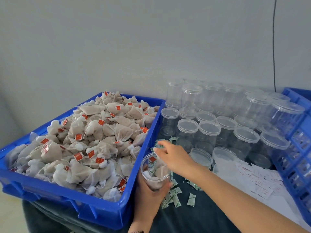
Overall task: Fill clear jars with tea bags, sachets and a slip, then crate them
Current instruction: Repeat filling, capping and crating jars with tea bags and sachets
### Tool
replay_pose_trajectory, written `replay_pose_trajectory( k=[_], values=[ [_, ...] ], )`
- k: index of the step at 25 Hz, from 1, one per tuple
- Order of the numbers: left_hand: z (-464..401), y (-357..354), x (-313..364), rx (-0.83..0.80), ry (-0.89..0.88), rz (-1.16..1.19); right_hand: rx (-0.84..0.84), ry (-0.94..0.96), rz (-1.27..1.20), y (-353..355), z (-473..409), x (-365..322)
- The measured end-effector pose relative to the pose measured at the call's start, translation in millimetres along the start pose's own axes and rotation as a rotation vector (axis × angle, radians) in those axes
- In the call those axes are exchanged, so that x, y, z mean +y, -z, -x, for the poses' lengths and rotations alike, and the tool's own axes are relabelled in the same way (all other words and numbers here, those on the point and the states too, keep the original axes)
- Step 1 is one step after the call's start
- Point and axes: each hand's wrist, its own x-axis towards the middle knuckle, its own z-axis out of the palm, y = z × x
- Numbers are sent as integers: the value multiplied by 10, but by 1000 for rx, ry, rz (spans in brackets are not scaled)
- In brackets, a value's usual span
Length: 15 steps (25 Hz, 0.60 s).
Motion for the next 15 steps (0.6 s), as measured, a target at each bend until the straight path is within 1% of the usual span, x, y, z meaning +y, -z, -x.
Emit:
replay_pose_trajectory(
  k=[2,3,7,9,11,12,14,15],
  values=[
    [2,4,3,0,-5,-7,-126,11,-75,-65,-95,-59],
    [2,8,9,1,-5,-14,-134,35,-127,-84,-125,-84],
    [8,16,22,3,17,-19,23,95,-236,-33,-89,-126],
    [3,5,7,4,17,2,3,148,-222,46,33,-87],
    [7,10,-7,2,14,13,-63,185,-136,116,222,-6],
    [11,13,-9,2,15,12,-43,204,-83,146,323,55],
    [25,15,3,1,24,13,141,230,4,237,508,239],
    [33,26,20,5,30,17,234,207,26,317,592,352]
  ],
)
